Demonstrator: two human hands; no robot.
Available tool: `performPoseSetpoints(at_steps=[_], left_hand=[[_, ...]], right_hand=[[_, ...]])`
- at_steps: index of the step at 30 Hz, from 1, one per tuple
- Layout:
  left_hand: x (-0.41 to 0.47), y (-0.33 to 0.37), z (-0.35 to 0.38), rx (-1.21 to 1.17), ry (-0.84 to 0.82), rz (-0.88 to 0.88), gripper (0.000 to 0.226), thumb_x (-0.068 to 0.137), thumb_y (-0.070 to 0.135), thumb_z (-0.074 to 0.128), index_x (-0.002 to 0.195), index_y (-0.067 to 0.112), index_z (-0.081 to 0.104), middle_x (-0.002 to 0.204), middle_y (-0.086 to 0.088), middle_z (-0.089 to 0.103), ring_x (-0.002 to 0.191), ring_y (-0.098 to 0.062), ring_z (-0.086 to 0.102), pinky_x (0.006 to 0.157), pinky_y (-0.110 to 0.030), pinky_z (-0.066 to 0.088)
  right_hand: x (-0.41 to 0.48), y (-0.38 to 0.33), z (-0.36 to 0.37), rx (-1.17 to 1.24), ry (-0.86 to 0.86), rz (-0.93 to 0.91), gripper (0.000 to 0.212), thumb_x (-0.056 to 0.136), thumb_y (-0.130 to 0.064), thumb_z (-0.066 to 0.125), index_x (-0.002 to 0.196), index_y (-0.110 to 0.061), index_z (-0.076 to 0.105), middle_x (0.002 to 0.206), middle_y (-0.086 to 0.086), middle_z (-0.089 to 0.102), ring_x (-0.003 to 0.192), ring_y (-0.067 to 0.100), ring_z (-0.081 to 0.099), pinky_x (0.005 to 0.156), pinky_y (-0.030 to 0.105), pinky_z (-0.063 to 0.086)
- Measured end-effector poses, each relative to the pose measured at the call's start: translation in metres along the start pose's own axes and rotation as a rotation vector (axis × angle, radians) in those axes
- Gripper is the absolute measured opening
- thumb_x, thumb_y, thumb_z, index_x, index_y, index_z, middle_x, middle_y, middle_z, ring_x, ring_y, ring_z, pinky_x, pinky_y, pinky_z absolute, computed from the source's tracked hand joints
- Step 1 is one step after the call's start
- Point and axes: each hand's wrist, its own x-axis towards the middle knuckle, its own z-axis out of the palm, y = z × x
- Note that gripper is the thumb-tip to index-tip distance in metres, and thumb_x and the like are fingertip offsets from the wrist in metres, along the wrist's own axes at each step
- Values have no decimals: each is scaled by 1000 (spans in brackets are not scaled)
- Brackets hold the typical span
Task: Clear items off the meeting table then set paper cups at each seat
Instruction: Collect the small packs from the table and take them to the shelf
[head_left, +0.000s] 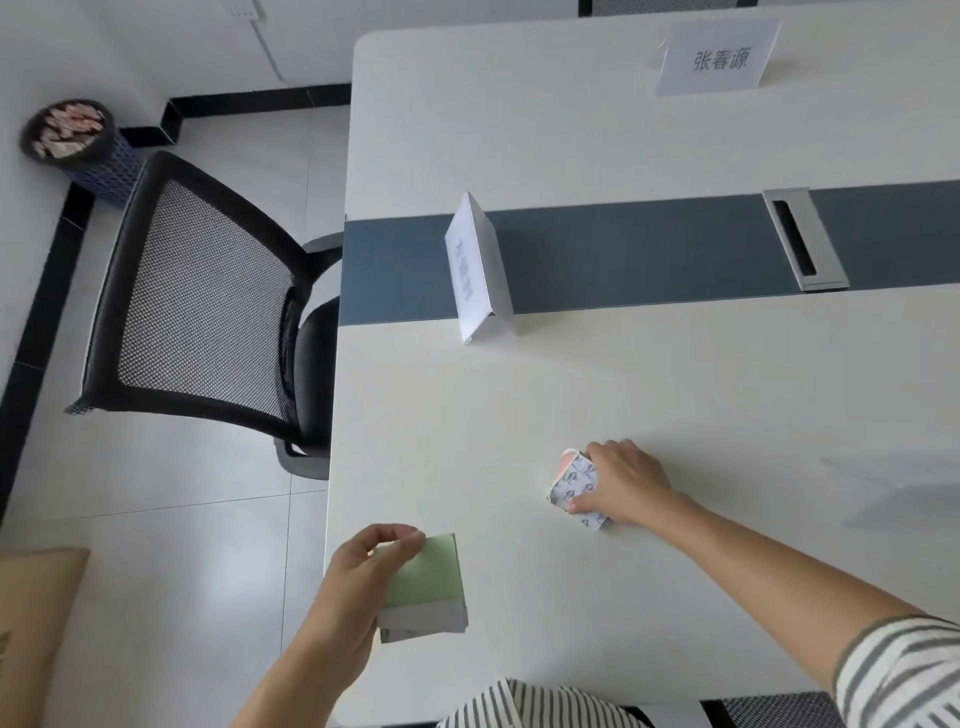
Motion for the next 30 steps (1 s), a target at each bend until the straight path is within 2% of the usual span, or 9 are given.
performPoseSetpoints(at_steps=[4, 7, 9, 12, 14, 18, 23, 26, 30], left_hand=[[-4, 0, -3, 24, 48, 17, 40, 66, 18, 75, 103, 10, 61, 87, -15, 56, 68, -29, 54, 45, -30, 50], [-8, 0, -6, 108, 46, 35, 26, 75, 17, 74, 94, 7, 61, 85, -12, 54, 68, -28, 54, 48, -32, 51], [-11, 3, -8, 167, -1, 64, 14, 84, 19, 67, 84, 7, 59, 81, -11, 52, 65, -27, 52, 47, -31, 50], [-12, 10, -13, 273, -50, 141, 23, 87, 25, 65, 70, 12, 56, 70, -7, 49, 57, -23, 48, 45, -27, 46], [-13, 16, -16, 366, -78, 206, 29, 88, 30, 63, 65, 14, 54, 63, -4, 48, 51, -19, 46, 44, -24, 42], [-17, 24, -19, 571, -140, 389, 33, 89, 31, 61, 64, 13, 50, 55, 0, 44, 42, -12, 42, 40, -19, 34], [-30, 22, -5, 845, -324, 576, 36, 89, 33, 60, 68, 3, 54, 57, -1, 47, 52, -16, 43, 51, -28, 36], [-51, 9, 19, 1009, -480, 652, 36, 88, 34, 60, 62, 11, 52, 55, 4, 47, 51, -14, 42, 52, -26, 35], [-91, -23, 63, 1132, -685, 697, 36, 86, 36, 61, 59, 16, 49, 54, 7, 47, 53, -14, 43, 54, -26, 36]], right_hand=[[-18, -12, 16, 111, 144, -20, 52, 81, -52, 61, 117, -18, 45, 113, 2, 68, 101, 29, 64, 73, 33, 45], [-32, -20, 20, 219, 185, 105, 52, 79, -50, 58, 118, -17, 45, 102, 3, 71, 91, 29, 67, 70, 32, 45], [-43, -25, 17, 292, 205, 182, 49, 80, -48, 57, 118, -17, 48, 102, 3, 71, 93, 29, 66, 71, 32, 43], [-69, -36, 9, 507, 223, 265, 32, 83, -49, 55, 92, -18, 50, 87, 2, 67, 88, 31, 62, 65, 32, 40], [-96, -44, 3, 668, 277, 285, 39, 83, -55, 54, 76, -18, 45, 74, 0, 62, 77, 29, 60, 61, 33, 39], [-162, -61, 0, 811, 406, 291, 52, 82, -67, 51, 75, -15, 48, 69, 0, 63, 68, 26, 59, 61, 36, 44], [-254, -75, 21, 906, 527, 389, 70, 72, -81, 42, 80, -13, 54, 69, 6, 67, 64, 23, 61, 64, 40, 50], [-309, -78, 52, 1033, 555, 488, 75, 68, -86, 44, 88, -16, 62, 79, 3, 73, 71, 19, 69, 69, 43, 55], [-383, -78, 97, 1182, 602, 672, 50, 77, -71, 54, 82, -22, 63, 81, 0, 72, 75, 16, 69, 74, 40, 55]])
